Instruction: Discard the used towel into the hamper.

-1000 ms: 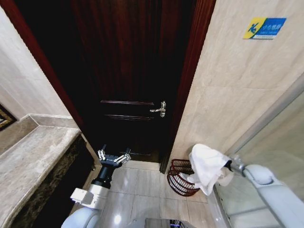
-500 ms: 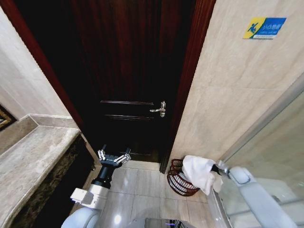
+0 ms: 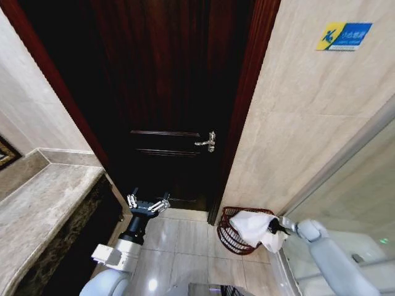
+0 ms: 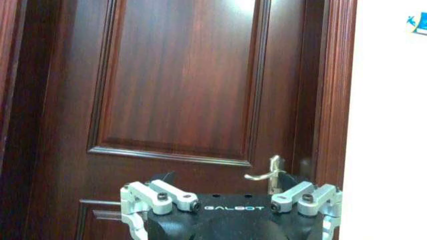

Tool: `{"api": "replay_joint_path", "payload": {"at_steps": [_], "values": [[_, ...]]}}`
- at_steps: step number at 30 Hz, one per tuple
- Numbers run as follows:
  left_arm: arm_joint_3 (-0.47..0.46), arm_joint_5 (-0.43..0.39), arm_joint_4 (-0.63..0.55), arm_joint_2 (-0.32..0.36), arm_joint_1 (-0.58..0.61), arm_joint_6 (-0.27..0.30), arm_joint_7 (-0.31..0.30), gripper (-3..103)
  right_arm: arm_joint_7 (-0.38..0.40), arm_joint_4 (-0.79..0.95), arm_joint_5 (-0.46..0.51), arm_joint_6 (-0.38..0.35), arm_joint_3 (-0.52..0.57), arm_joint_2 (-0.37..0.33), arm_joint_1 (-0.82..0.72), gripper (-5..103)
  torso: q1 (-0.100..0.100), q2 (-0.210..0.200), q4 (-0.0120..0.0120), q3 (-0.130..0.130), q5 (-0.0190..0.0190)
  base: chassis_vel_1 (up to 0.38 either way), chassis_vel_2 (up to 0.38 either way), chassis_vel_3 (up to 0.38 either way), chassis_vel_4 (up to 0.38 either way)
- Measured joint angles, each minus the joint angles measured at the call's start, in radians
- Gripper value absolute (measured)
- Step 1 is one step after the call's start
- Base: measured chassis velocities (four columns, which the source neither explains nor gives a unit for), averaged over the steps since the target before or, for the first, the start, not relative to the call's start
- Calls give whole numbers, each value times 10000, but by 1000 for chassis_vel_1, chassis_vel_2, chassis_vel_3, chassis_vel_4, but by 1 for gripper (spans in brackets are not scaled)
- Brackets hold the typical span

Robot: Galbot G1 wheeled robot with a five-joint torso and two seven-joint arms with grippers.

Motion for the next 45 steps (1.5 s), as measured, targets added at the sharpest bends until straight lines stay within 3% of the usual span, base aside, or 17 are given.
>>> {"api": "replay_joint_path", "payload": {"at_steps": [2, 3, 5, 6, 8, 12, 13, 15, 18, 21, 23, 25, 28, 32, 34, 38, 45], "values": [[0, 0, 0, 0, 0, 0, 0, 100, 1058, 3, 1804, -59, -501, -54, 273, 11, 0, 0, 2, 0, 8, 0, 0, 0, 0], [0, 0, 0, 0, 0, 0, 0, 100, 1058, 3, 1804, -59, -501, -54, 273, 11, 0, 0, 2, 0, 8, 0, 0, 0, 0], [1, 0, 0, 0, 0, 0, 0, 100, 1792, -3, 3072, -111, -838, 6, 561, 11, 0, 0, 9, 0, 12, 0, 0, 0, 0], [0, 0, 0, 0, 0, 0, 0, 100, 1731, 34, 3241, -136, -865, 1, 627, 11, 1, 0, 15, 0, 7, 0, 0, 0, 0], [0, 0, 0, 0, 0, 0, 0, 100, 1449, 95, 2987, -116, -828, -20, 627, 11, 1, 0, 15, 0, 5, 0, 0, 0, 0], [0, 0, 1, 0, 0, 0, 0, 100, 271, -43, -238, 675, -61, 307, 279, 11, 0, 0, -1, 0, 6, 0, 0, 0, 0], [0, 0, 1, 0, 0, 0, 0, 100, 271, -43, -238, 675, -61, 307, 279, 11, 0, 0, -1, 0, 6, 0, 0, 0, 0], [0, 0, 0, 0, 0, 0, 0, 100, 10, -407, -1331, 1165, 333, 570, 74, 11, 0, 0, -2, 1, 18, 0, 0, 0, 0], [0, 0, 0, 0, 0, 0, 0, 100, 127, -562, -1315, 1306, 453, 569, -34, 11, -1, 0, 0, 1, 11, 0, 0, 0, 0], [-1, 0, 0, 0, 0, 0, 0, 100, 644, -646, -630, 1480, 366, 418, 57, 11, -1, 0, 0, 1, 9, 0, 0, 0, 0], [0, 0, 0, 0, 0, 0, 0, 100, 1446, -509, 1017, 1412, -87, 301, 288, 11, -1, 0, 4, 0, -1, 0, 0, 0, 0], [1, 0, 0, 0, 0, 0, 0, 100, 1704, 109, 1836, 780, -394, 384, 274, 11, 0, 0, 9, 0, 8, 0, 0, 0, 0], [0, 0, 0, -1, 0, 0, 0, 100, 1670, 415, 1721, 340, -479, 528, 146, 11, 0, 0, 15, 0, 3, 0, 0, 0, 0], [0, 0, 1, 0, 0, 0, 0, 100, 1918, -692, 780, 912, -155, 824, 114, 11, 0, 0, 4, 1, 15, 0, 0, 0, 0], [0, 0, 0, 0, 0, 0, 0, 100, 2694, -1649, 5, 1315, 161, 853, 102, 11, -1, 0, -4, 1, 10, 0, 0, 0, 0], [0, 0, 0, 0, 0, 0, 0, 100, 3729, -2276, -104, 1930, 257, 843, 226, 11, 0, 0, -5, 1, 9, 0, 0, 0, 0], [0, 0, 0, 0, 0, 0, 0, 100, 3815, -1125, 93, 1962, -319, 1246, 421, 11, 0, 0, 11, 1, 8, 0, 0, 0, 0]]}}
